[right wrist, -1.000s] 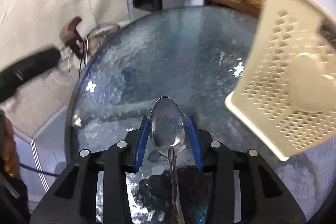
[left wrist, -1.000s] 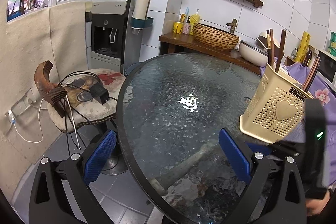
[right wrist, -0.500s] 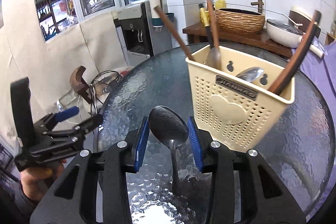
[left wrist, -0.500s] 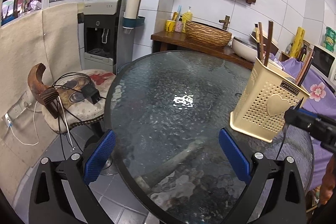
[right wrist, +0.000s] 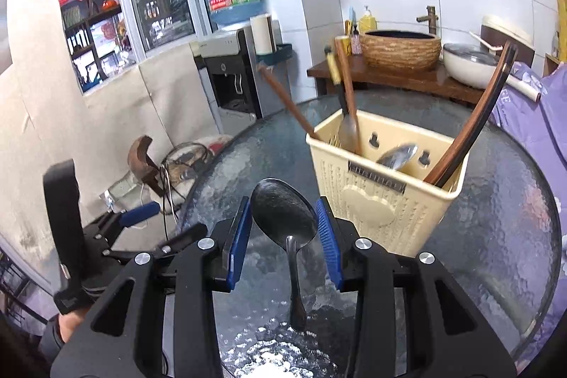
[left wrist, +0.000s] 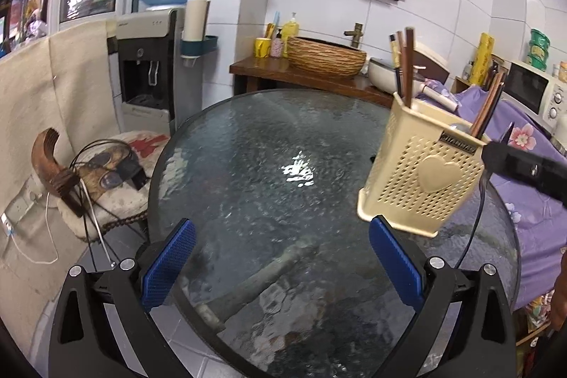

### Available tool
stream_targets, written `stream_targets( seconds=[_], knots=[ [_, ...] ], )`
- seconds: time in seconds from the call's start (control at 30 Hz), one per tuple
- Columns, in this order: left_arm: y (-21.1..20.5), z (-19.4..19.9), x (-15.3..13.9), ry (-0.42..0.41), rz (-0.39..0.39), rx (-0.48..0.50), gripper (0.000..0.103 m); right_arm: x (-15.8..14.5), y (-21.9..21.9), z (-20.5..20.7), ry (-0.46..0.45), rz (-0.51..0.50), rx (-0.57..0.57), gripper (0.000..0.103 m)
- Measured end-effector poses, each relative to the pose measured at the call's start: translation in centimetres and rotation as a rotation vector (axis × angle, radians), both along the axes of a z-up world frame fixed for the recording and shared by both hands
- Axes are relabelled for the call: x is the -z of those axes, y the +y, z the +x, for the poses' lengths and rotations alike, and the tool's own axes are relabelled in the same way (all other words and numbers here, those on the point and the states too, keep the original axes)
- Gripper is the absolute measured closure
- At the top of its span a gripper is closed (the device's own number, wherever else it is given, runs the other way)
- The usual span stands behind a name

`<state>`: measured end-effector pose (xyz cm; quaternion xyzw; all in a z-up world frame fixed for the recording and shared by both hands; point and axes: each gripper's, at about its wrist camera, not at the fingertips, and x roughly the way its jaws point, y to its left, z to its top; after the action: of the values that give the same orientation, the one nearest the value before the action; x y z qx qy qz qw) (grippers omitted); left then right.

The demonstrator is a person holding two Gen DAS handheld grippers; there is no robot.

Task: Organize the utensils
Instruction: 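Carry the spoon above the holder and lower it in with the right tool, then open the right tool and pull both tools back from the holder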

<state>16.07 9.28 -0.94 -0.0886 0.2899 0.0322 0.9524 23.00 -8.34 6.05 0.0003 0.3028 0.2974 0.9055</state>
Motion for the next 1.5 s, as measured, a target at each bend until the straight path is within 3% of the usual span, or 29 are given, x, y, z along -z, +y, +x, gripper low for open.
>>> stream_targets(
  seconds=[0.27, 0.47, 0.57, 0.8, 1.2, 1.5],
  knots=[
    [-1.1, 0.7, -3.2, -0.066, -0.005, 0.055, 0.007, -5.6, -1.4, 0.8, -0.087, 0.043, 0.025, 0.065],
    [-2.8, 1.5, -6.6, -0.139, 0.003, 0.115, 0.007, -11.3, -3.6, 3.2, -0.225, 0.101, 0.137, 0.065],
    [-3.9, 1.7, -7.6, -0.168, 0.018, 0.133, 0.007, -12.3, -4.4, 5.2, -0.251, 0.091, 0.194, 0.065],
    [-5.5, 1.6, -7.2, -0.165, 0.049, 0.158, 0.007, -8.7, -5.2, 8.4, -0.210, 0.051, 0.269, 0.065],
    [-4.4, 1.5, -4.7, -0.105, 0.013, 0.135, 0.007, -1.6, -3.3, 7.3, -0.184, -0.080, 0.264, 0.065],
    [-3.9, 1.3, -4.1, -0.100, 0.005, 0.121, 0.007, 1.1, -3.0, 6.8, -0.201, -0.151, 0.284, 0.065]
  ],
)
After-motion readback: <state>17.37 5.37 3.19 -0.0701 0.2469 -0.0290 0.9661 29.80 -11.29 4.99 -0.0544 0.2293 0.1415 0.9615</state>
